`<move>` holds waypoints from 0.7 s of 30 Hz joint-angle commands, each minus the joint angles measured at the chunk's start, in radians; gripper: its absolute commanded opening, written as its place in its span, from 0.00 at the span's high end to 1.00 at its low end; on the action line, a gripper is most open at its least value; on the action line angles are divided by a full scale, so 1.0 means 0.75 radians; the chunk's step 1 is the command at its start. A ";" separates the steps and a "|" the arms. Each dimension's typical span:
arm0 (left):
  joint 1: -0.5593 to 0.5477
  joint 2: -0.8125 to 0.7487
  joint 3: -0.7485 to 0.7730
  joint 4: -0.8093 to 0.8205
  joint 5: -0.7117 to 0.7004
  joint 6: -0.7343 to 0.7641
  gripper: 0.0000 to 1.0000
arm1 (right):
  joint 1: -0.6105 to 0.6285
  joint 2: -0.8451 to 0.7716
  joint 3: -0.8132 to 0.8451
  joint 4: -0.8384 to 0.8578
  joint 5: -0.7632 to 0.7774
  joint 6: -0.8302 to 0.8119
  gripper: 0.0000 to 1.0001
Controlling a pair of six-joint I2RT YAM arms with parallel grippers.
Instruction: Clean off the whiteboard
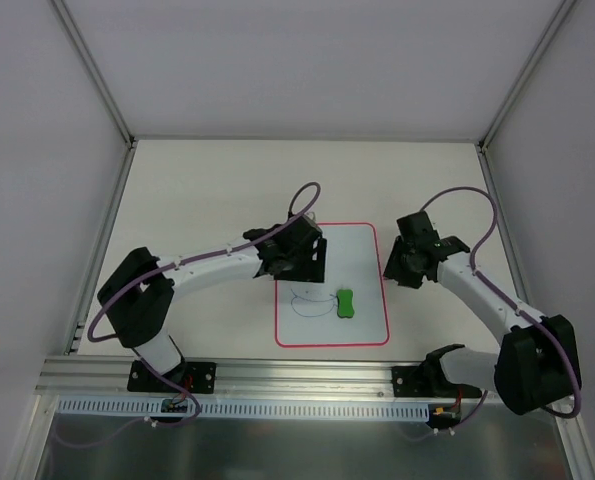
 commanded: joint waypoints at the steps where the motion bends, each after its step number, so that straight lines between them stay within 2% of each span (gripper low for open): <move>1: -0.092 0.107 0.139 -0.048 -0.040 -0.034 0.27 | -0.115 0.038 -0.074 0.104 -0.192 -0.094 0.60; 7: -0.166 0.262 0.302 -0.083 -0.063 -0.040 0.26 | -0.167 0.190 -0.054 0.247 -0.266 -0.171 0.68; 15: -0.217 0.362 0.372 -0.097 -0.097 -0.054 0.27 | -0.177 0.416 0.054 0.346 -0.270 -0.222 0.69; 21: -0.244 0.424 0.419 -0.109 -0.093 -0.061 0.30 | -0.179 0.486 0.053 0.391 -0.313 -0.214 0.70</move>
